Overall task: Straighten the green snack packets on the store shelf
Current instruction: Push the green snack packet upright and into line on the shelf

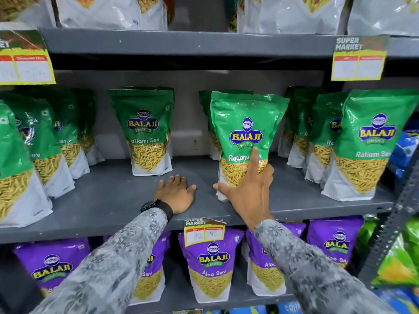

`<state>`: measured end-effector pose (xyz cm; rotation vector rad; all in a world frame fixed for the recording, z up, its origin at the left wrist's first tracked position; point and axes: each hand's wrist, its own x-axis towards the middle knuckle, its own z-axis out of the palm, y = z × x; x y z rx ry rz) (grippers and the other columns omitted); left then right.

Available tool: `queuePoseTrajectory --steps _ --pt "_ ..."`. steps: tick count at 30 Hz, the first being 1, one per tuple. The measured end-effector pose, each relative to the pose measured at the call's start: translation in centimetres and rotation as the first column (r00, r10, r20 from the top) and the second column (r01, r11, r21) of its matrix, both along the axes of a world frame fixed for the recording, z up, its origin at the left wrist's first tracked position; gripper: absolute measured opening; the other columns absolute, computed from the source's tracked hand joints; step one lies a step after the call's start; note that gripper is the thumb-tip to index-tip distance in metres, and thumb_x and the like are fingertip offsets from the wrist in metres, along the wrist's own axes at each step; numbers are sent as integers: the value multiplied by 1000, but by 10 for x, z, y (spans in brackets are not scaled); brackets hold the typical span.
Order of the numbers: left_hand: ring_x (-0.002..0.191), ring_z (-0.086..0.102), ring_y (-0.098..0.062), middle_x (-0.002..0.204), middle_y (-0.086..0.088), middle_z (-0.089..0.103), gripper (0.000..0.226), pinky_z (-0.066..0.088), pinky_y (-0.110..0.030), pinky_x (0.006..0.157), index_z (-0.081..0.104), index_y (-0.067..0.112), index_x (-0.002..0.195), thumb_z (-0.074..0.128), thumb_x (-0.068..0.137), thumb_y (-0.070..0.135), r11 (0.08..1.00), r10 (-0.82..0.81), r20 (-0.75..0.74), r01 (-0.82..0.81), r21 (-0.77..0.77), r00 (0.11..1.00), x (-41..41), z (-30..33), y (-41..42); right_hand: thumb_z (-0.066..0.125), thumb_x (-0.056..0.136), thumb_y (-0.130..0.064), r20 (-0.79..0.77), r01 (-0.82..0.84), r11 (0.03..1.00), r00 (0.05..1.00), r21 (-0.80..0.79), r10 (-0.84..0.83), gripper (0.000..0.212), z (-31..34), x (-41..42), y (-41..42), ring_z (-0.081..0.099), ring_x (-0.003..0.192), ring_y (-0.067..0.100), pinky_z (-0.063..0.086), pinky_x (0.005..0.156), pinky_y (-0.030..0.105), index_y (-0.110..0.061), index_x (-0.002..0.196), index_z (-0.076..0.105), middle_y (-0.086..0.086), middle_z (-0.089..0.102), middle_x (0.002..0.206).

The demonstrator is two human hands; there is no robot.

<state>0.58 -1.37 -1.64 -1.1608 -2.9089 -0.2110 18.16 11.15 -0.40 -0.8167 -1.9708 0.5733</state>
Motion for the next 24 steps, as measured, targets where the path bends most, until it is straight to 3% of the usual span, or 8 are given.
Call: queuePoseTrajectory --steps 12,15,17,21,24 --pt "161 17 -30 171 -11 25 66 8 -56 128 37 12 155 19 105 53 1000 -4 -1 4 -2 1000 3 0 0 94 60 -62 -14 38 998 999 56 -38 144 -4 52 -27 36 121 37 42 105 57 -32 166 2 19 31 141" --pt "160 18 -30 171 -12 26 67 9 -56 128 38 12 154 19 105 53 1000 -6 -8 6 -9 1000 1 -2 -2 90 60 -70 -1 17 1000 1000 26 -17 146 -5 53 -29 32 130 39 39 110 59 -32 166 -4 22 25 150" --pt "160 18 -30 171 -12 26 67 8 -57 128 38 12 154 19 105 53 1000 -4 -1 4 -12 1000 0 -5 -3 84 61 -77 -7 -12 1000 1000 -6 12 148 -9 57 -30 20 148 43 32 118 63 -31 164 -12 25 12 163" --pt "160 19 -30 170 -12 27 67 9 -58 128 38 12 154 19 105 53 1000 -3 -4 2 -4 1000 -3 -6 -5 86 69 -65 -96 -114 992 989 -57 109 144 -19 65 -28 -8 162 30 20 128 61 -37 161 -21 16 -12 172" --pt "160 20 -30 170 -12 28 66 10 -57 128 38 12 154 19 105 52 1000 6 -25 -6 4 1000 -5 -2 -1 89 72 -55 -111 -159 987 982 -39 153 139 -15 58 -20 4 160 34 26 126 59 -40 162 -16 17 -1 169"
